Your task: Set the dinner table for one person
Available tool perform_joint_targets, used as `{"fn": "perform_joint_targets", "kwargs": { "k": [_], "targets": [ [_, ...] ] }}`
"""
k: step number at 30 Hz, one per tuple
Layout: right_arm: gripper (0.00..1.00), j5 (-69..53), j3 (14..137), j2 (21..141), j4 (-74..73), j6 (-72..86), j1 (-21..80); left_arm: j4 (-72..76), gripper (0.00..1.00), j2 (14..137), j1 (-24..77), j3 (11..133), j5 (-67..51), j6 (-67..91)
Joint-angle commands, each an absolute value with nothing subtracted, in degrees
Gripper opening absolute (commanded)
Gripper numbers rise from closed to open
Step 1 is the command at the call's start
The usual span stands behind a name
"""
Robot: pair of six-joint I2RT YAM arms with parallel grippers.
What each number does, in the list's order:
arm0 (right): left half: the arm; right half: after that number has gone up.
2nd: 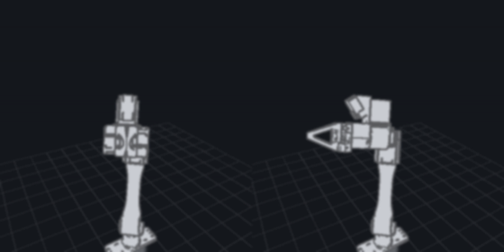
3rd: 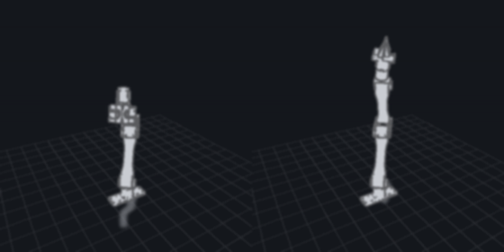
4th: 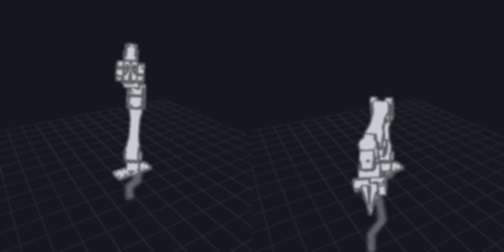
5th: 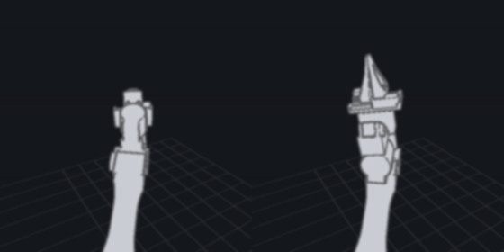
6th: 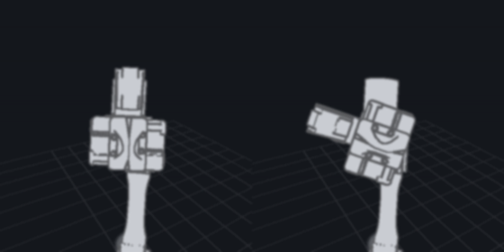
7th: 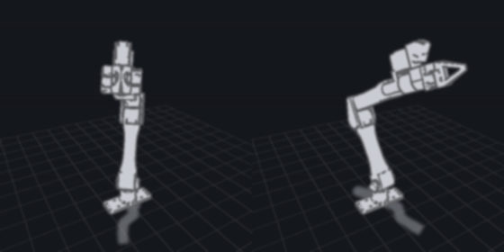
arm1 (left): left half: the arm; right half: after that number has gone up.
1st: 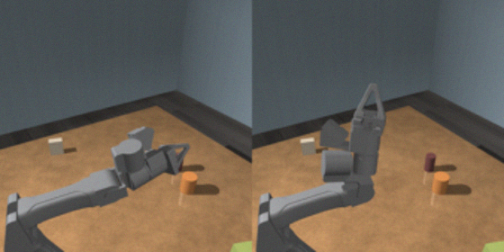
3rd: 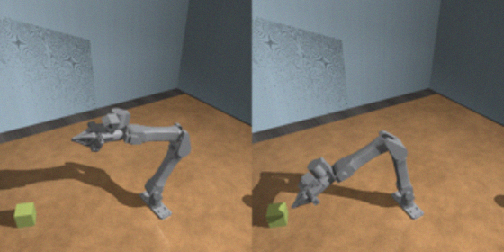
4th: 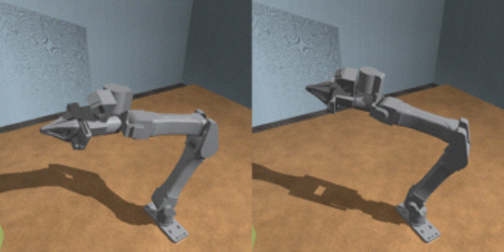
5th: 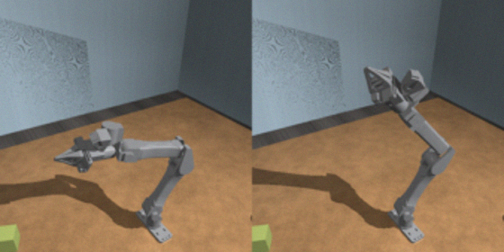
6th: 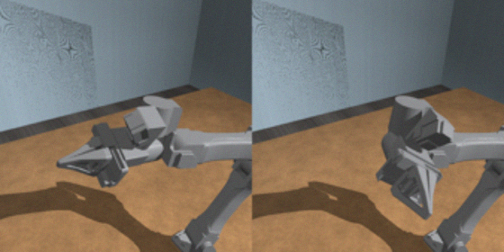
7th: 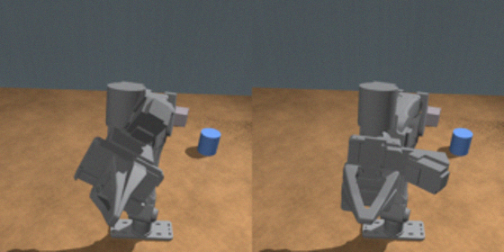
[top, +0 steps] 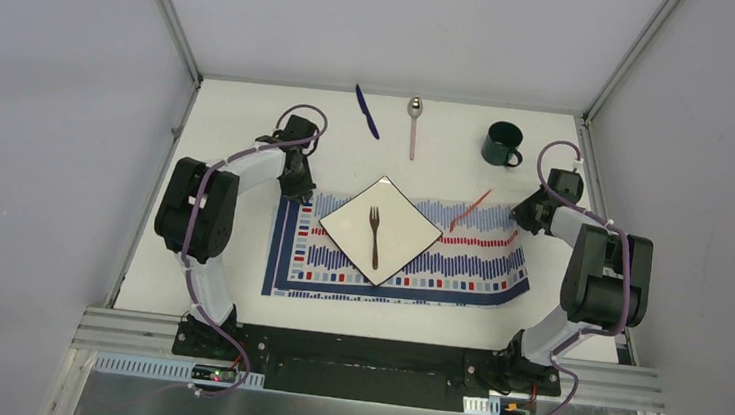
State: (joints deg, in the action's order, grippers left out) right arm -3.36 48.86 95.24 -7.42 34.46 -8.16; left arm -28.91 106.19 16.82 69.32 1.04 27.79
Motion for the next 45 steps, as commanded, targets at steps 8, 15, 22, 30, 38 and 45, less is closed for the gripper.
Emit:
{"fn": "perform_joint_targets", "kwargs": {
  "k": [8, 15, 22, 30, 38, 45],
  "targets": [
    [0.00, -1.3, 50.1, 96.9, -6.1, 35.2, -9.0, -24.8, 0.15, 110.8, 15.0, 71.0, 1.1, 28.7],
    [0.00, -2.6, 50.6, 97.8, -5.5, 35.9, -8.9, -25.2, 0.15, 111.3, 14.1, 72.6, 1.1, 28.6],
    [0.00, 0.5, 50.3, 94.4, -7.9, 35.2, -8.9, -26.1, 0.15, 108.7, 13.8, 73.4, 1.7, 28.0],
    [0.00, 4.0, 50.5, 93.4, -9.3, 34.5, -9.0, -27.7, 0.14, 109.7, 12.5, 76.6, 2.7, 27.7],
    [0.20, 1.3, 51.4, 95.0, -8.3, 34.5, -9.1, -27.9, 0.14, 106.1, 12.0, 75.3, 3.1, 27.4],
    [0.66, 9.9, 52.3, 88.4, -13.8, 32.3, -7.6, -28.9, 0.15, 100.9, 12.0, 74.2, 3.3, 27.5]
  ]
}}
